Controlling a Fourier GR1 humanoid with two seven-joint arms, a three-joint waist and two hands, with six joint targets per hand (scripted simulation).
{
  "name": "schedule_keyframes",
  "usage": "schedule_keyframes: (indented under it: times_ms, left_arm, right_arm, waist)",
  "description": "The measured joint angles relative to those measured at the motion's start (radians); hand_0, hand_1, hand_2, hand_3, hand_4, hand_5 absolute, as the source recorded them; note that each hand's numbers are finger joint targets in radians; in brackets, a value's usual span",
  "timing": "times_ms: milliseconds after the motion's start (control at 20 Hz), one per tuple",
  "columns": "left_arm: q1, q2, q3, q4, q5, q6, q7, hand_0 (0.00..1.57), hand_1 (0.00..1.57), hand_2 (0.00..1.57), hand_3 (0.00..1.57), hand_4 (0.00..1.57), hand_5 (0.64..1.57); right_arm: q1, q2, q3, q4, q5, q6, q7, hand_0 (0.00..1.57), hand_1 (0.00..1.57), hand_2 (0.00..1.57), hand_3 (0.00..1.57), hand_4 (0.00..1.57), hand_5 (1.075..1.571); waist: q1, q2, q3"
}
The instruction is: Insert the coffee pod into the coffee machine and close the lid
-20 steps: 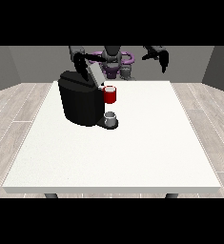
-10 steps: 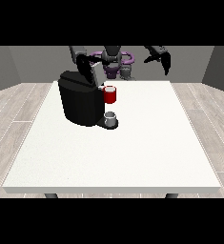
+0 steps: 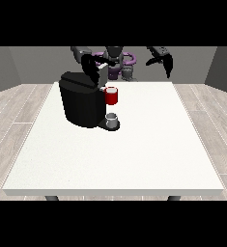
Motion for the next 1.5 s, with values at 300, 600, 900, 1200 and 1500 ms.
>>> schedule_keyframes:
  times_ms: [300,600,900,1200,1500]
  left_arm:
    - [-0.032,-0.004,-0.012,0.017,0.000,-0.007,-0.011,0.00,0.00,0.00,0.00,0.36,1.571]
    - [-0.063,-0.015,-0.038,0.008,-0.002,-0.018,-0.018,0.00,0.00,0.00,0.00,0.44,1.571]
    - [-0.103,-0.015,-0.056,0.005,0.000,-0.039,-0.024,0.00,0.00,0.00,0.00,0.42,1.571]
    - [-0.146,-0.015,-0.073,0.011,0.009,-0.067,-0.030,0.00,0.00,0.00,0.00,0.40,1.571]
    - [-0.204,-0.029,-0.095,0.010,0.009,-0.078,-0.027,0.00,0.00,0.00,0.00,0.25,1.571]
  right_arm:
    - [-0.023,-0.022,0.033,-0.034,0.071,-0.042,0.067,0.00,0.00,0.00,0.00,0.20,1.571]
    - [-0.066,-0.083,0.022,-0.055,0.114,-0.059,0.153,0.00,0.00,0.00,0.00,0.16,1.571]
    - [-0.070,-0.129,0.001,-0.130,0.133,-0.069,0.291,0.00,0.00,0.00,0.00,0.00,1.571]
    - [-0.087,-0.192,-0.026,-0.209,0.159,-0.070,0.428,0.00,0.00,0.00,0.00,0.00,1.571]
    - [-0.101,-0.262,-0.051,-0.279,0.190,-0.036,0.518,0.00,0.00,0.00,0.00,0.00,1.571]
  waist:
    - [0.022,0.026,0.0057]
    - [0.088,0.061,0.0142]
    - [0.145,0.094,0.0223]
    - [0.216,0.138,0.0318]
    - [0.284,0.187,0.0385]
